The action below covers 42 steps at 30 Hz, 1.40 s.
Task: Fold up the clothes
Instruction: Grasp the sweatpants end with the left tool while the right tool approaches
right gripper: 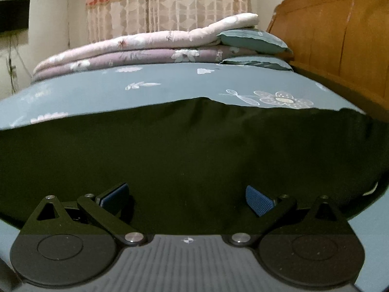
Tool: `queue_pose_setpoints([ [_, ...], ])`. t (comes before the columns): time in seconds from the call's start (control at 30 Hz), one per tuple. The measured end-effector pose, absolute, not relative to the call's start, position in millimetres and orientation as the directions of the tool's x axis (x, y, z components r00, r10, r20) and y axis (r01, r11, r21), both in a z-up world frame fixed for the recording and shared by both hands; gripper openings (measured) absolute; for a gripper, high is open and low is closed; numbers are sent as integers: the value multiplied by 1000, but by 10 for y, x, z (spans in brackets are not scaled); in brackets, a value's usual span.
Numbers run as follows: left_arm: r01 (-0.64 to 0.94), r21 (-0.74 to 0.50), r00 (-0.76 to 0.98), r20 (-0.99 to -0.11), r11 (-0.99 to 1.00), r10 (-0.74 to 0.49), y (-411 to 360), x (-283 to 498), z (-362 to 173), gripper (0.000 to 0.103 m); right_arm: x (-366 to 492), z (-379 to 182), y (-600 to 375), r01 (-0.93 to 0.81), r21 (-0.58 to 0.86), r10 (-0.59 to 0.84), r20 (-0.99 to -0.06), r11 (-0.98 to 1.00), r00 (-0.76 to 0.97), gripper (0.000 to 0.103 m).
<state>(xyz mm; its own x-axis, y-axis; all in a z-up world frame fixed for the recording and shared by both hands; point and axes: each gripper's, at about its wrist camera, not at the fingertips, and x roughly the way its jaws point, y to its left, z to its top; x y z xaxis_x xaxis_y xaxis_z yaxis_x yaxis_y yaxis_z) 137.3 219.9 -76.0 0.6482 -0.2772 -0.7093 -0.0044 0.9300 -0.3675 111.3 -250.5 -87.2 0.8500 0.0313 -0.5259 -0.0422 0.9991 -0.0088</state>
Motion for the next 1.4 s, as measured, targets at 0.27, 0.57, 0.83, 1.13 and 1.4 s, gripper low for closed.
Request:
queue_pose_setpoints([
  [0.27, -139, -587, 758, -581, 797, -295, 2908, 1102, -741, 101, 1116, -818, -2464, -22, 6, 22, -544, 1000, 839, 103],
  [0.57, -188, -771, 772, -499, 609, -394, 3257, 1136, -1144, 101, 1114, -210, -1485, -344, -134, 236, -501, 929, 833, 103],
  [0.83, -141, -857, 775, -407, 495, -484, 3290, 1321, -1424, 101, 1136, 40, -122, -667, -273, 479, -517, 693, 710, 103],
  [1.13, -85, -925, 798, -286, 371, -531, 3393, 1397, -1622, 101, 866, -100, 1069, -813, -381, 577, -573, 441, 582, 103],
  [1.4, 22, -959, 813, -147, 282, -563, 3463, 1352, -1621, 101, 635, -307, 1715, -827, -440, 564, -605, 351, 562, 81],
])
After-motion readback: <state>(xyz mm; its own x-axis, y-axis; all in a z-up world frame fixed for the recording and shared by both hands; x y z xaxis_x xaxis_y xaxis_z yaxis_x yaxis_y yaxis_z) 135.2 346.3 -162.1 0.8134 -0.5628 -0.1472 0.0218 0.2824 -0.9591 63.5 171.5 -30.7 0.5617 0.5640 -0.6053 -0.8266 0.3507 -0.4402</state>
